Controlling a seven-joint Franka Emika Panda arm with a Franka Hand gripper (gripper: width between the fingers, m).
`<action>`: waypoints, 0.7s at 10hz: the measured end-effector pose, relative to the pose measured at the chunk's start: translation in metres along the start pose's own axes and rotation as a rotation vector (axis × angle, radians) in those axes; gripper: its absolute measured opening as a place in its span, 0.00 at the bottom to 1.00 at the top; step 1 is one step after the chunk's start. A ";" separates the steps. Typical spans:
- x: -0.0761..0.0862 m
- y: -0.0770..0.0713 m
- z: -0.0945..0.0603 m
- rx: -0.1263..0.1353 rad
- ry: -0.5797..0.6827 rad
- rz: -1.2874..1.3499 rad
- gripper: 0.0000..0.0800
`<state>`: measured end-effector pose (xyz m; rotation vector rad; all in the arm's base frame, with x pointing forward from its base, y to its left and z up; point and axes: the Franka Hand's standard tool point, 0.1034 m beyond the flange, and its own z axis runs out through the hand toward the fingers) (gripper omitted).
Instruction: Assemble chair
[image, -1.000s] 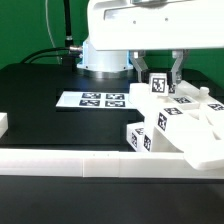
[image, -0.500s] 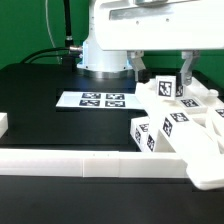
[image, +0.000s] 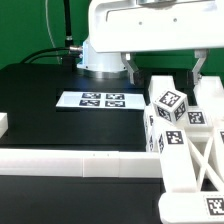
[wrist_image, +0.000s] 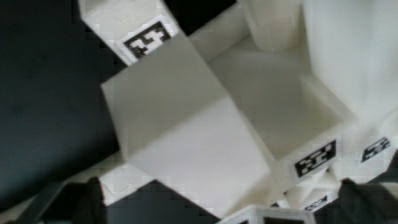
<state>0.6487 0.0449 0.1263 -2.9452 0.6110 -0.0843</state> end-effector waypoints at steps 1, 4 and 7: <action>0.000 0.000 0.000 0.000 0.000 -0.083 0.81; 0.001 0.002 0.000 -0.001 0.000 -0.279 0.81; 0.008 0.016 -0.002 -0.005 0.004 -0.407 0.81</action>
Offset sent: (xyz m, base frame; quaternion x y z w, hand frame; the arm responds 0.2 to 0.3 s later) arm -0.0003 -0.0003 0.0001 -0.0001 0.0007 -0.1952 0.9808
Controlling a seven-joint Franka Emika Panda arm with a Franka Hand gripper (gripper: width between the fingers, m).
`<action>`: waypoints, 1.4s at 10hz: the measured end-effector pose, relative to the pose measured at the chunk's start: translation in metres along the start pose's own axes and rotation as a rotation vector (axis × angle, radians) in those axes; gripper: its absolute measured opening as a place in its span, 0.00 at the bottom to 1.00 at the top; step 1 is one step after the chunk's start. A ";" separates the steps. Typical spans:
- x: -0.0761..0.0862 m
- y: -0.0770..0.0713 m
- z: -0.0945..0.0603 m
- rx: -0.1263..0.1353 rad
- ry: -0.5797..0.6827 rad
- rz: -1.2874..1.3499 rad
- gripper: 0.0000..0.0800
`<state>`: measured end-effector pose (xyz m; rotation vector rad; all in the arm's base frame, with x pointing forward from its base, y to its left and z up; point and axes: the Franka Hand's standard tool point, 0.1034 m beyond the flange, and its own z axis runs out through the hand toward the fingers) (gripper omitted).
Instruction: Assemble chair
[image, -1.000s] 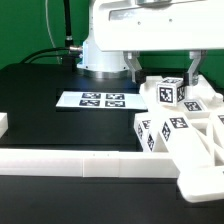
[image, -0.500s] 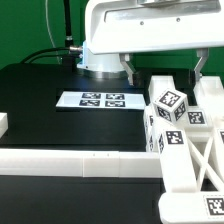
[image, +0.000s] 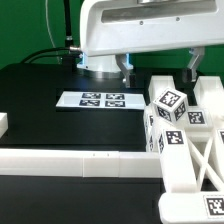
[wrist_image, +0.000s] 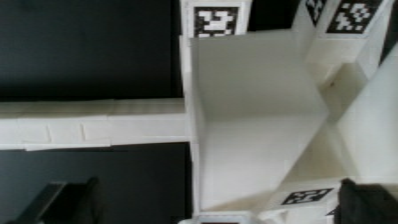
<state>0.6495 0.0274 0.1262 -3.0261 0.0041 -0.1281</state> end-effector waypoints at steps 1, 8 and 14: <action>0.000 0.005 -0.001 -0.002 0.001 0.001 0.81; -0.022 0.013 0.003 -0.013 0.022 0.011 0.81; -0.035 0.020 0.010 -0.024 0.034 0.021 0.81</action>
Offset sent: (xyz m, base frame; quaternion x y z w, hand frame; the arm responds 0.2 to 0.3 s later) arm -0.0232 -0.0003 0.0041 0.0049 0.0039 0.0072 1.0000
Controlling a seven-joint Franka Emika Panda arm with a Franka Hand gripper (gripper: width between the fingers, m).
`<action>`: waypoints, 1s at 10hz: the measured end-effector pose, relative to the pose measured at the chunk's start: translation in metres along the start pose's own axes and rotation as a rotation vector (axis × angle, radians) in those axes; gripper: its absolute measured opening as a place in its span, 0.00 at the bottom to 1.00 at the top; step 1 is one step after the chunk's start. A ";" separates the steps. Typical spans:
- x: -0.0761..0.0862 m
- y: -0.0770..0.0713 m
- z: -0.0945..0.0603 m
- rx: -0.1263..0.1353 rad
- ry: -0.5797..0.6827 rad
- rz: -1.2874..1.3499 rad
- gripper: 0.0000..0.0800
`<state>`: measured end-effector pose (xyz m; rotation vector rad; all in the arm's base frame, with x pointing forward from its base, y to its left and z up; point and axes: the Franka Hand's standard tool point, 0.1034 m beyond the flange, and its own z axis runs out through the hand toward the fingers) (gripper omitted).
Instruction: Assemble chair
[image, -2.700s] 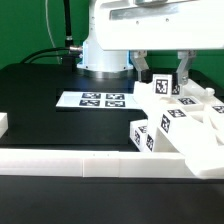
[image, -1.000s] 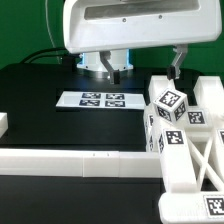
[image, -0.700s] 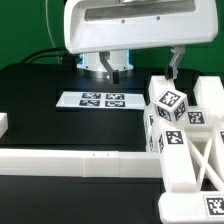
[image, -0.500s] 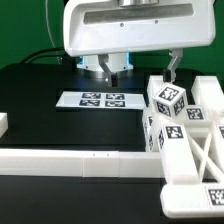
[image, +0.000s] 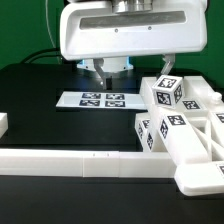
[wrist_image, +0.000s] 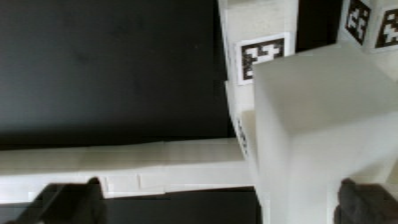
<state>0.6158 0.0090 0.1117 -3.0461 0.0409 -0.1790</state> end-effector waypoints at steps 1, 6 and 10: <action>0.000 0.000 0.000 -0.001 0.002 0.000 0.81; -0.005 0.004 0.002 -0.004 0.000 0.002 0.81; -0.029 0.016 0.010 -0.012 0.001 -0.006 0.81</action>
Offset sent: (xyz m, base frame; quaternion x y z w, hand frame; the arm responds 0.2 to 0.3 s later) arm 0.0000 0.0000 0.0000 0.0000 0.0000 0.0000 1.0000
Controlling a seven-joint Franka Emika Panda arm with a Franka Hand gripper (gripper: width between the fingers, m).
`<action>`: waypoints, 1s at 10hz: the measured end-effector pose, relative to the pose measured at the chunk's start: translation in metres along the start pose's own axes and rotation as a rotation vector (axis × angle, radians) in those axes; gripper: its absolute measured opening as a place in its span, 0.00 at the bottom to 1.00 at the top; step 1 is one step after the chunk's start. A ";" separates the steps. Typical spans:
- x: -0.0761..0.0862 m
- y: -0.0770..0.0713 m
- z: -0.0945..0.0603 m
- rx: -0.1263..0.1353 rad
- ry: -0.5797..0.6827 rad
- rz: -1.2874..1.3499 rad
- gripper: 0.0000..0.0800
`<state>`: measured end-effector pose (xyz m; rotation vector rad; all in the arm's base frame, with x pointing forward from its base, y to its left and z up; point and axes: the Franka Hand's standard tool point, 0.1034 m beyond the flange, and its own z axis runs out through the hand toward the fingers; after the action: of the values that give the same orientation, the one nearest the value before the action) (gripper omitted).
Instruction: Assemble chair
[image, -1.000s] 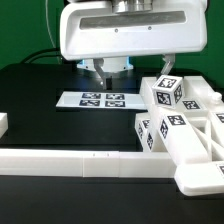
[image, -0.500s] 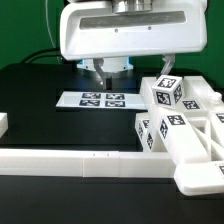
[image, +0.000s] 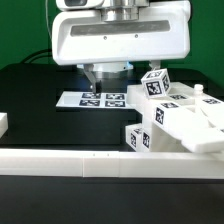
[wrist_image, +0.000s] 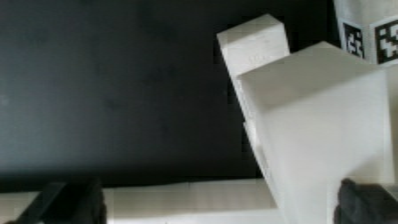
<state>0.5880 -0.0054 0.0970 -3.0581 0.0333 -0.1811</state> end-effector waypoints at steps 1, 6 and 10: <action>-0.001 0.001 0.000 -0.005 0.015 0.001 0.81; 0.006 -0.014 -0.041 0.028 -0.012 -0.006 0.81; 0.016 -0.022 -0.052 0.042 -0.016 0.011 0.81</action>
Offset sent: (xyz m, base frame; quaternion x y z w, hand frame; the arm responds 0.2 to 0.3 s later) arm -0.0029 0.0175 0.0428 0.0106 -0.0429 0.0038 0.9990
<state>0.5986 0.0123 0.1524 -3.0168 0.0449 -0.1549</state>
